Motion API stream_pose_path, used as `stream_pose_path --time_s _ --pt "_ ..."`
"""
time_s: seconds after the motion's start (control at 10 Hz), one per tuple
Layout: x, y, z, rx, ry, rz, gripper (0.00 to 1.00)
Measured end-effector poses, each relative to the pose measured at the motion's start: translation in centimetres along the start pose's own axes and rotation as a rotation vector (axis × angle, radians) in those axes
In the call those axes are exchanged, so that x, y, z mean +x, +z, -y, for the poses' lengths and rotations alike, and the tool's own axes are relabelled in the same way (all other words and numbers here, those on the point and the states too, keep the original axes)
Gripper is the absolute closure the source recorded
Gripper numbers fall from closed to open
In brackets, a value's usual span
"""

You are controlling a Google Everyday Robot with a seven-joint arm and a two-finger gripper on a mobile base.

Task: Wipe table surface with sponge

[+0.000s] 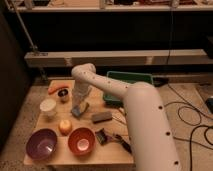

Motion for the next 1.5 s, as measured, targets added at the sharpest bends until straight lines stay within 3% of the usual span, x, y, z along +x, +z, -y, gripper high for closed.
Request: stream_pose_path --time_s 0.5,0.8,0.9,1.2,1.5 --pt "3.4 -0.5 -2.5 0.006 0.078 -0.005 1.00" --pt "5.9 -1.5 -1.2 0.023 0.114 -0.018 1.00" --pt "6.5 -1.8 0.2 0.034 0.114 -0.021 1.00" --pt "5.7 -1.3 3.4 0.036 0.097 -0.016 1.00" --pt "4.6 -1.0 4.7 0.033 0.065 -0.006 1.00"
